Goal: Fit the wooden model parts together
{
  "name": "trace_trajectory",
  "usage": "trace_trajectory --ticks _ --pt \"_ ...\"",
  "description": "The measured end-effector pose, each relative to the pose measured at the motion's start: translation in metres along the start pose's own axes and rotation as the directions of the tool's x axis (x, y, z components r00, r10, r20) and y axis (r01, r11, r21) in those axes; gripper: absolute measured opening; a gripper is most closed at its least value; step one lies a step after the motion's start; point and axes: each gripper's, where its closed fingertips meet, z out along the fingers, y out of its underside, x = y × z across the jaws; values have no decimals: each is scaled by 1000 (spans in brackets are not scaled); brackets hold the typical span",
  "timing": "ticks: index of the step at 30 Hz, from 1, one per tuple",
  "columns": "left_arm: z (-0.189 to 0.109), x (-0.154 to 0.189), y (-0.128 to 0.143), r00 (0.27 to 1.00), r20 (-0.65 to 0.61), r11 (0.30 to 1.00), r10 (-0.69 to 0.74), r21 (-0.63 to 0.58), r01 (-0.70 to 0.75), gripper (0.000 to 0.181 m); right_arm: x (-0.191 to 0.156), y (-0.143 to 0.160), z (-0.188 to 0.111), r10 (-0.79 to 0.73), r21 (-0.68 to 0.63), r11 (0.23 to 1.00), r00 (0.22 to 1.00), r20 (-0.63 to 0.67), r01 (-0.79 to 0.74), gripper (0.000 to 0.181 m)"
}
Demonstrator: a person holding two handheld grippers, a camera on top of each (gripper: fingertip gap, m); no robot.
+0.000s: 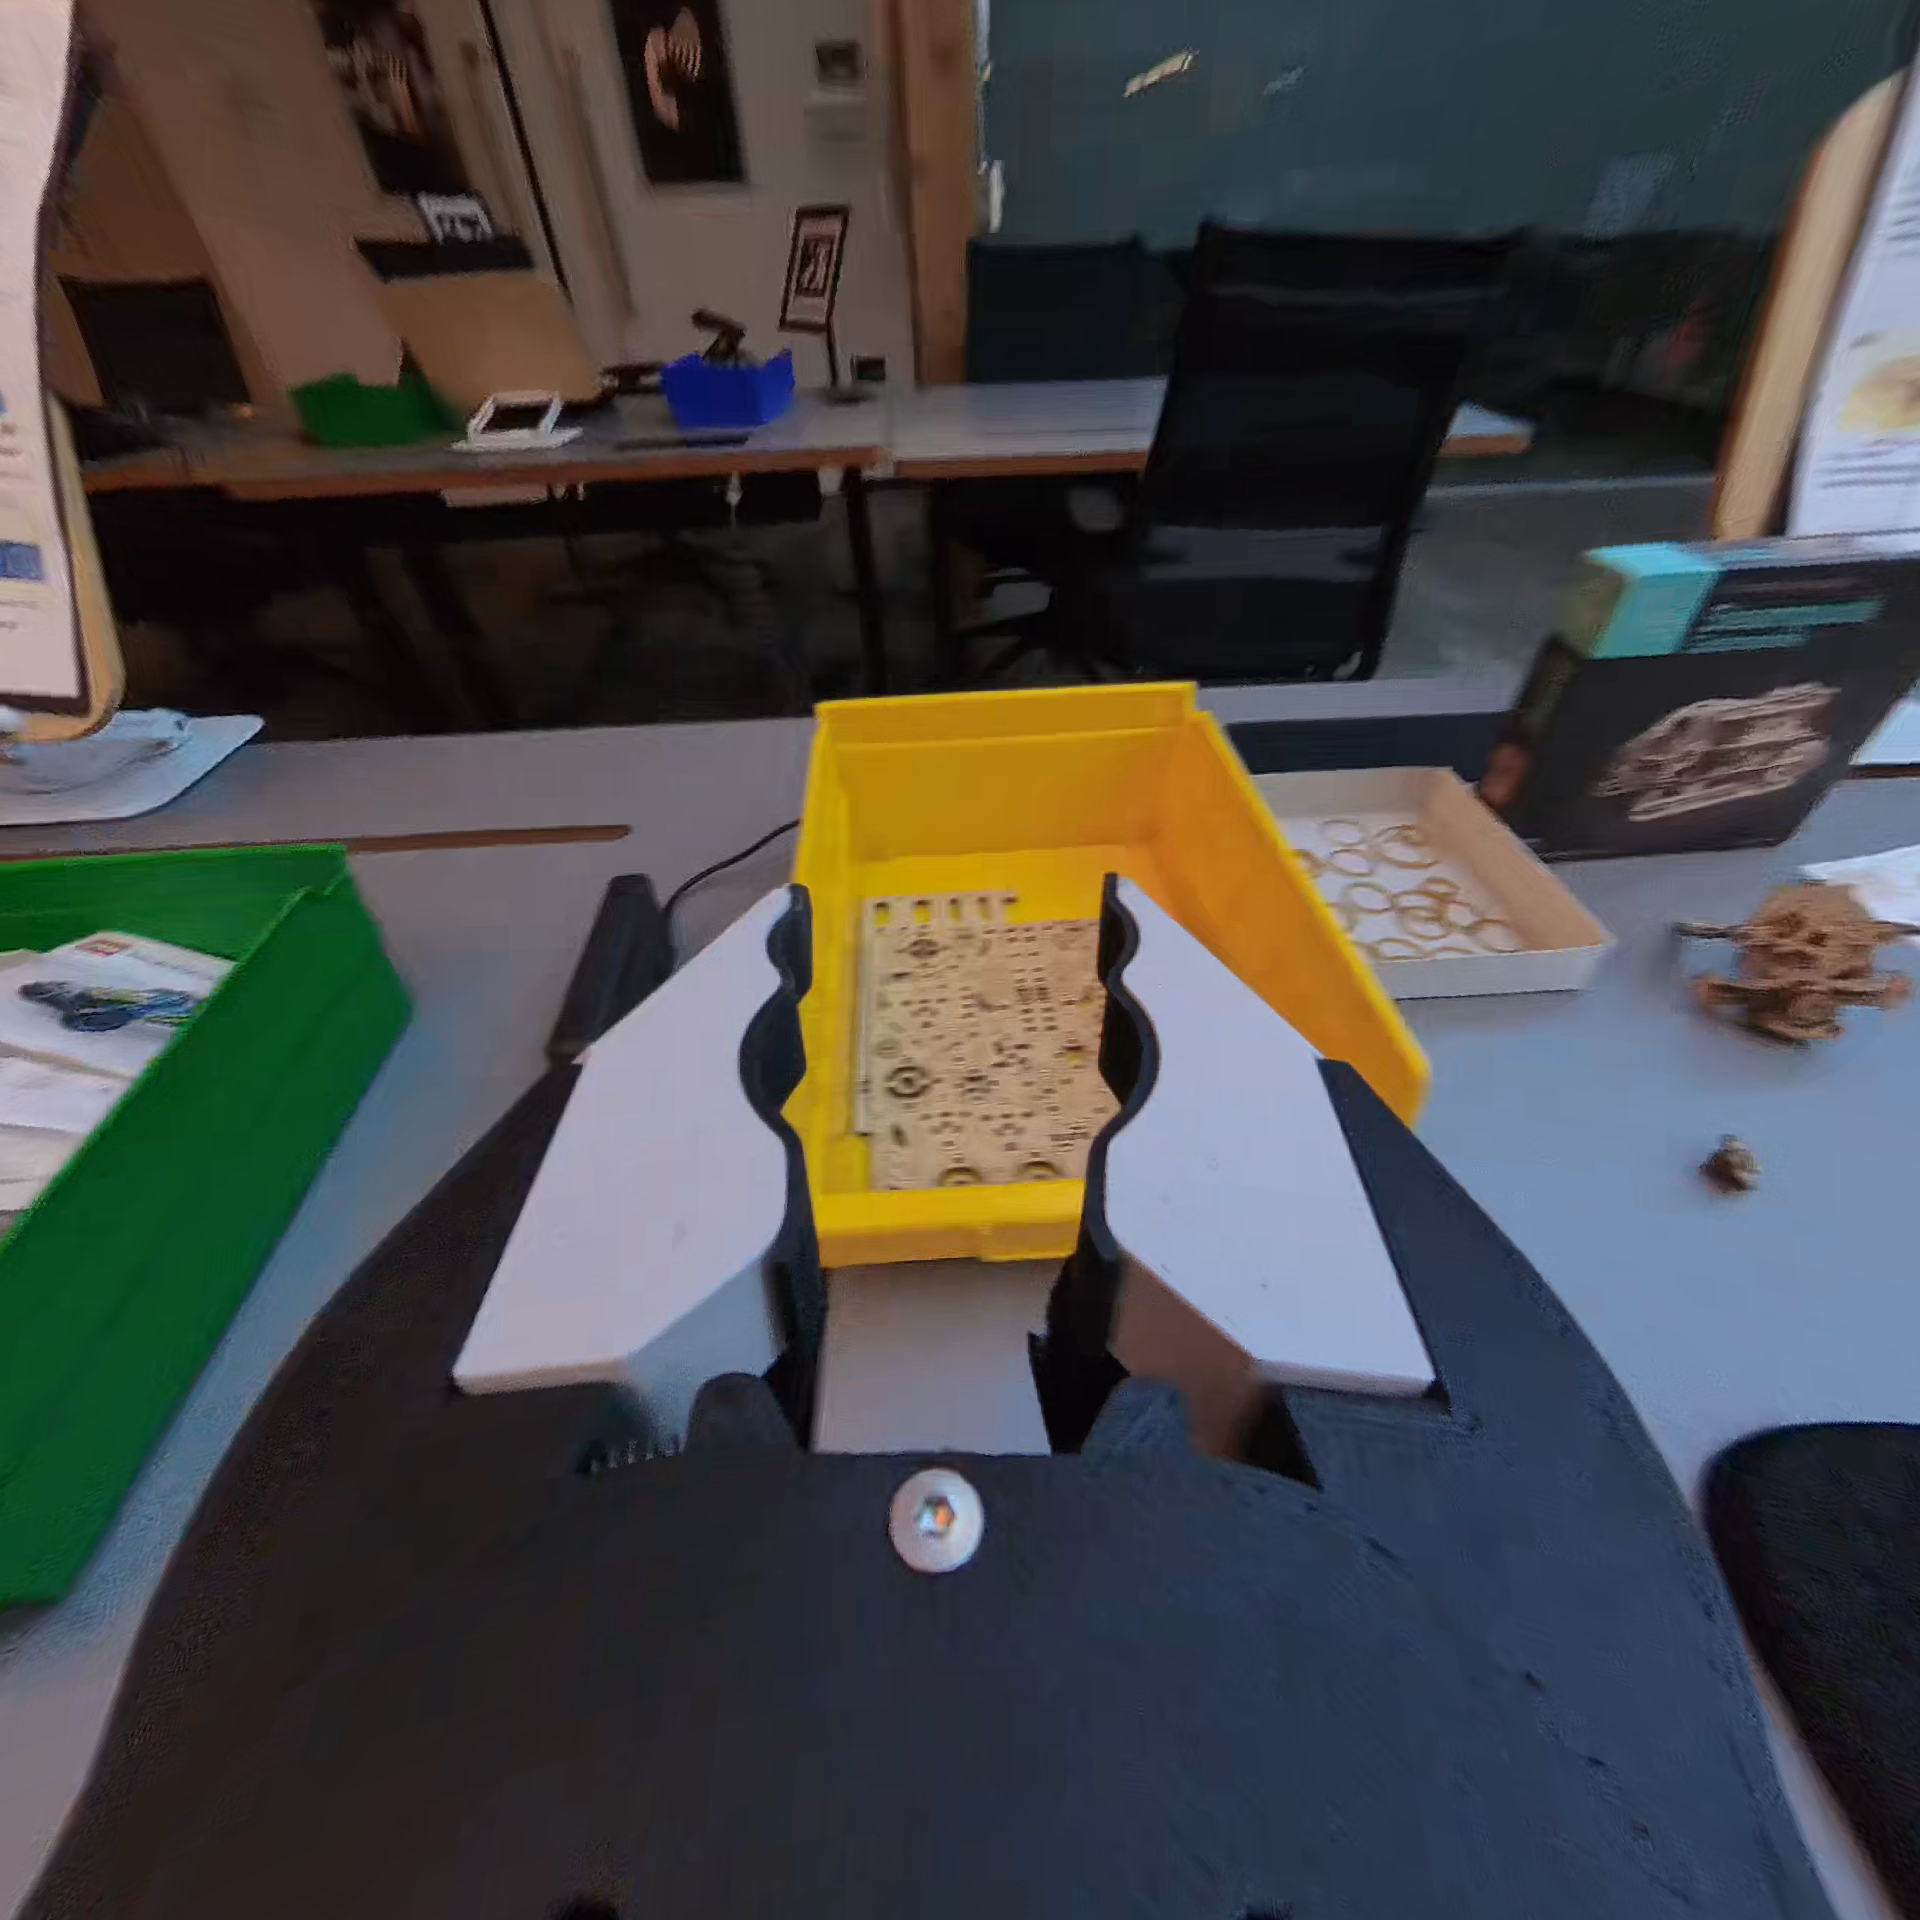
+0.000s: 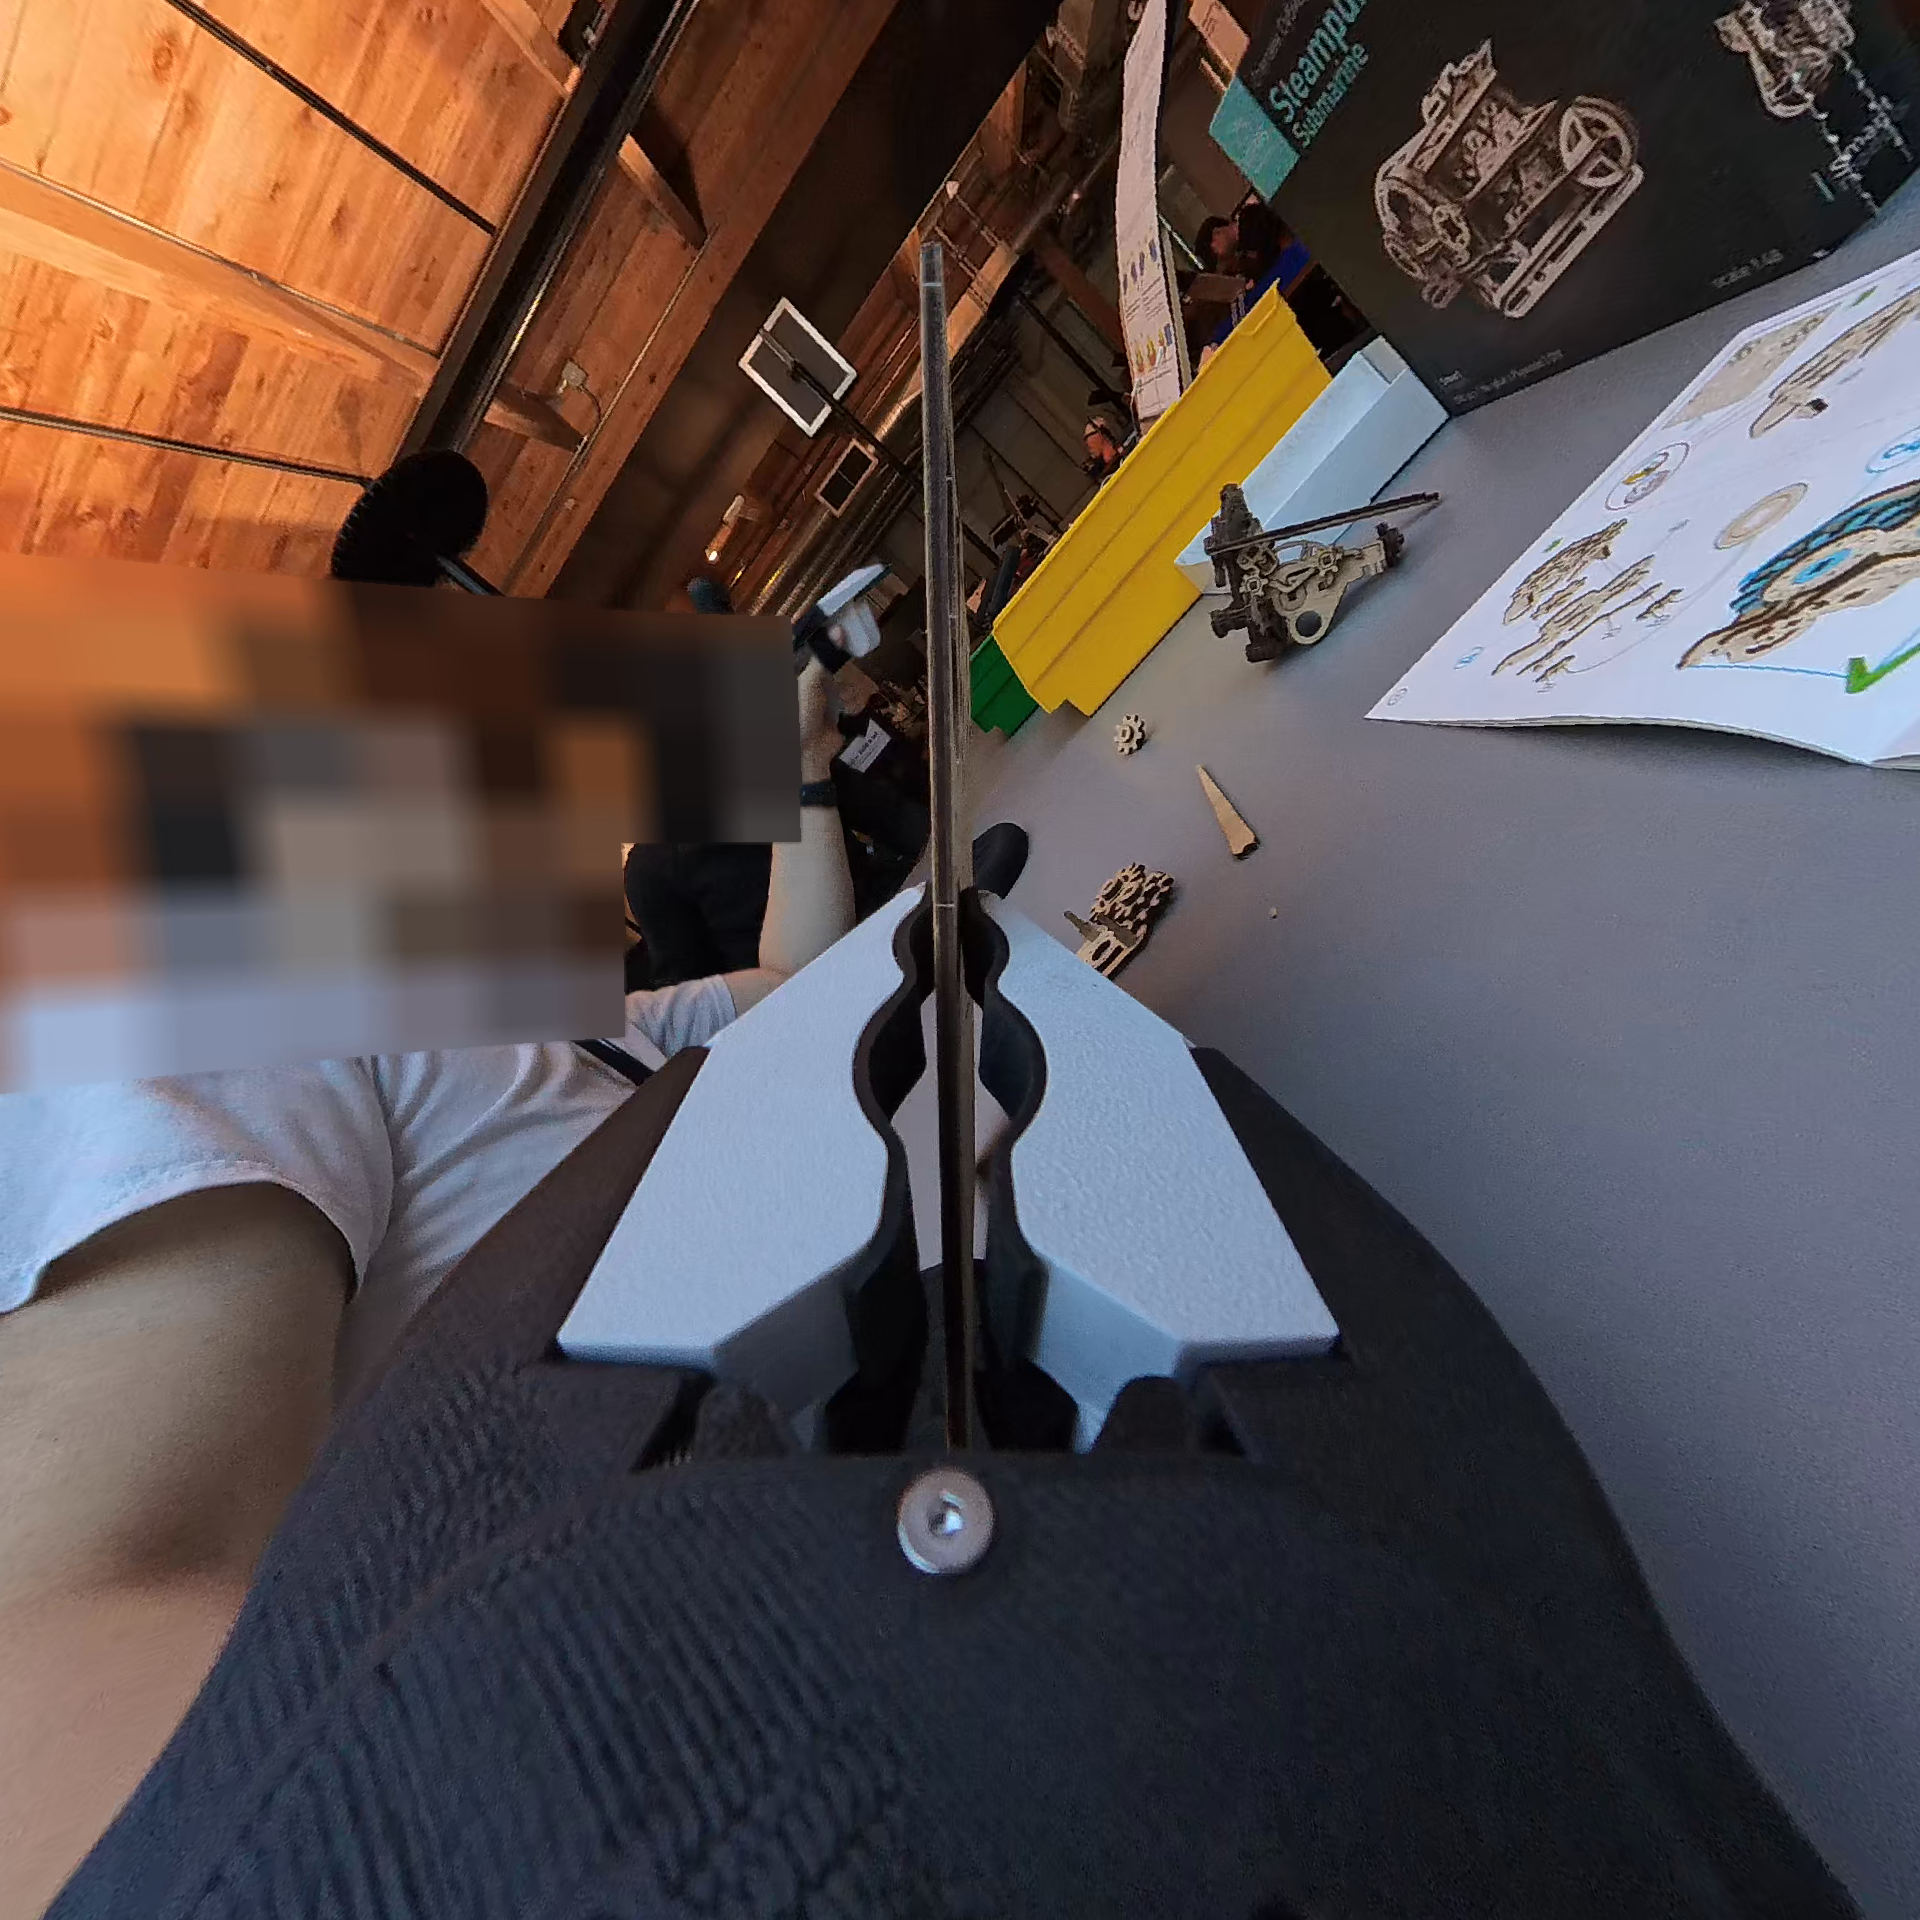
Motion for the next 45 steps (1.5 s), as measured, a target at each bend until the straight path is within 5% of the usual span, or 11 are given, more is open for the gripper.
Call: trace_trajectory --ticks 3,7,11,18,21,30,37,45 --pt "55 -84 10 1000 29 993 9 -114 -6 60 -6 3 2 -39 -9 999 999 22 39 0" --pt "127 -155 69 992 100 950 73 -311 -39 65 -16 4 1 -103 9 995 994 45 103 1" --pt "168 -167 103 996 82 904 18 -427 19 70 -25 2 -3 -156 50 987 985 78 153 1" --pt "188 -177 176 997 50 686 65 -727 -9 65 -40 -7 -14 -194 137 975 969 153 174 0" --pt "191 -173 190 998 5 624 68 -781 -39 30 -43 -9 -18 -203 163 971 964 170 176 0" --pt "234 -179 185 997 -1 599 77 -800 -47 22 -43 -2 -12 -224 117 971 961 161 206 0" --pt "278 -177 164 973 -65 496 221 -851 -170 22 -42 -2 -11 -228 122 970 962 151 211 0" --pt "338 -152 102 977 -30 583 211 -798 -150 22 -41 -2 -11 -226 119 971 962 151 210 0"
